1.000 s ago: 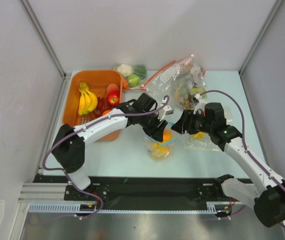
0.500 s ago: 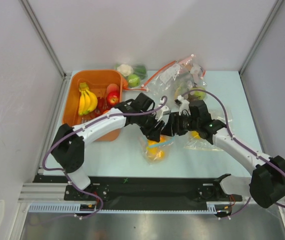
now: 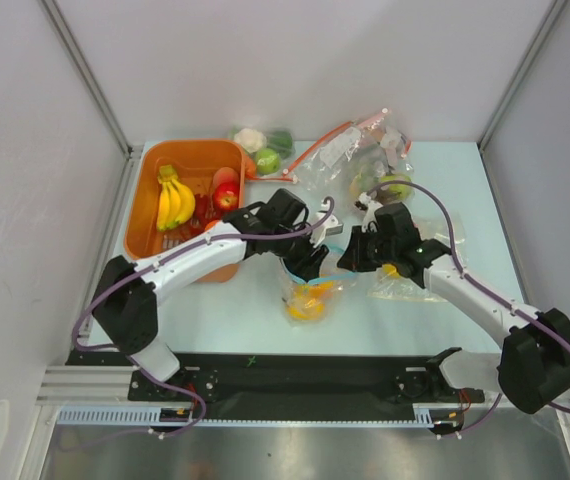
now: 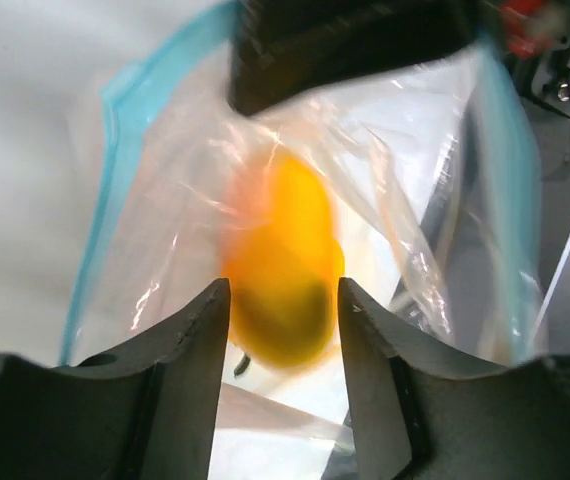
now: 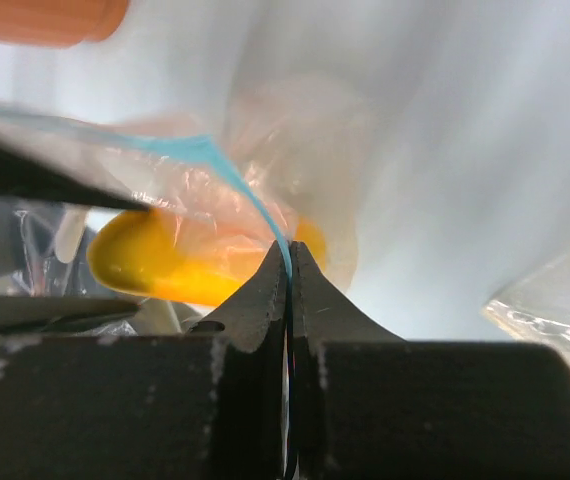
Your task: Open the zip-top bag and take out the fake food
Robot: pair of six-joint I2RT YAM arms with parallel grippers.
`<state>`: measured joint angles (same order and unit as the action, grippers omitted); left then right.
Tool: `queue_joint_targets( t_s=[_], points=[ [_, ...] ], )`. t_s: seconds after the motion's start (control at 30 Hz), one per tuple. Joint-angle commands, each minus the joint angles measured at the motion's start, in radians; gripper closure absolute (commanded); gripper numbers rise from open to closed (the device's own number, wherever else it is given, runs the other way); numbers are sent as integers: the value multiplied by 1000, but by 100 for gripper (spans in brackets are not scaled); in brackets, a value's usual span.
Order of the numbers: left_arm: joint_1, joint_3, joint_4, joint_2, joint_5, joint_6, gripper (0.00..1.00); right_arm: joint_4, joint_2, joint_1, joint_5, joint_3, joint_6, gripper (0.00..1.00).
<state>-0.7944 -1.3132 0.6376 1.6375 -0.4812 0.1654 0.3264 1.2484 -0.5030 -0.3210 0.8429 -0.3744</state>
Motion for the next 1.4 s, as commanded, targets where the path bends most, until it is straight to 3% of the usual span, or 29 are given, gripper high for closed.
queue_joint_targets(
  t_s=[0.0, 0.37, 0.53, 0.67, 0.87, 0.9, 1.07, 1.37],
  points=[
    [-5, 12, -7, -100, -19, 37, 87, 14, -7, 44, 120, 35, -30, 100],
    [-6, 54, -90, -102, -16, -7, 86, 7, -12, 58, 96, 18, -38, 100],
    [-5, 23, -148, -38, 111, -38, 69, -15, -38, 49, 100, -21, -69, 100],
    [-5, 37, -203, -2, 93, -23, 52, -36, -58, 46, 91, -48, -95, 100],
    [-5, 25, -243, 67, 90, 22, 41, -58, -58, 37, 79, -62, -112, 100],
    [-5, 23, -246, 76, 81, 20, 34, -61, -53, 37, 80, -64, -113, 100],
    [-5, 48, -279, 108, 76, 31, 23, -89, -40, 37, 69, -67, -130, 100],
    [-6, 63, -316, 183, 98, 54, 20, -104, -18, 40, 45, -54, -124, 100]
  ],
)
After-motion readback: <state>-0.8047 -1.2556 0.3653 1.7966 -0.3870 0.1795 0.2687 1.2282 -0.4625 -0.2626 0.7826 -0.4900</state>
